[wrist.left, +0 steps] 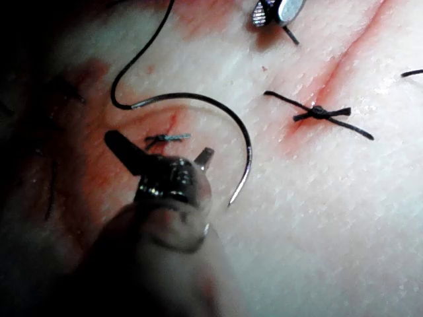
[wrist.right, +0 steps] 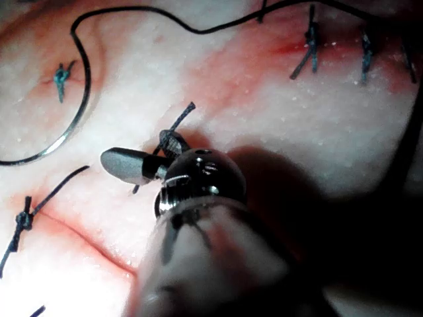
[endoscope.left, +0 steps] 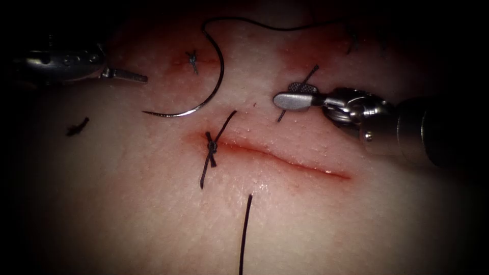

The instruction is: Wound Closure

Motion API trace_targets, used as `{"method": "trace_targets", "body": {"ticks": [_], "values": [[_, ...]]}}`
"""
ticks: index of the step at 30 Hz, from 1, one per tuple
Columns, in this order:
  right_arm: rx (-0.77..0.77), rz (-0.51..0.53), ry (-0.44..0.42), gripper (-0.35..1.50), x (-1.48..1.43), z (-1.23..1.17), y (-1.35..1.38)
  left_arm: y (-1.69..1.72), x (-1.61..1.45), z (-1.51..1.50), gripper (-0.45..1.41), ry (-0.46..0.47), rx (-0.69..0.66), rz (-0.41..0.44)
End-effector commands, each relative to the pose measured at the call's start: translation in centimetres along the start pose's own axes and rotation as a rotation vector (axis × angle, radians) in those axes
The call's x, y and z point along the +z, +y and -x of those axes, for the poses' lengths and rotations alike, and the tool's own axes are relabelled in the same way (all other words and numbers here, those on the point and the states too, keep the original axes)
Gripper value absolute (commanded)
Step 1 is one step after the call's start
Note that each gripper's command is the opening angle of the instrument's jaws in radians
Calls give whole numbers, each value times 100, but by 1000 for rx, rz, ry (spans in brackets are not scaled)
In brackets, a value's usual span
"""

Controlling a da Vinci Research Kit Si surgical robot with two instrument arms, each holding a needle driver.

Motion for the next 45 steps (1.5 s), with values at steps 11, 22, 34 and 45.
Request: {"method": "trace_targets", "body": {"ticks": [11,22,34,45], "values": [[-463,3,134,-35,-10,-17,-61,58,-26,-43,72,40,26,33],[-709,81,123,-35,-11,-13,-114,110,-55,-122,61,121,62,111],[-756,51,152,145,-13,-21,-95,204,-123,-216,93,390,141,423],[-854,140,23,143,-79,-10,-61,243,-111,-274,116,358,177,429]]}}
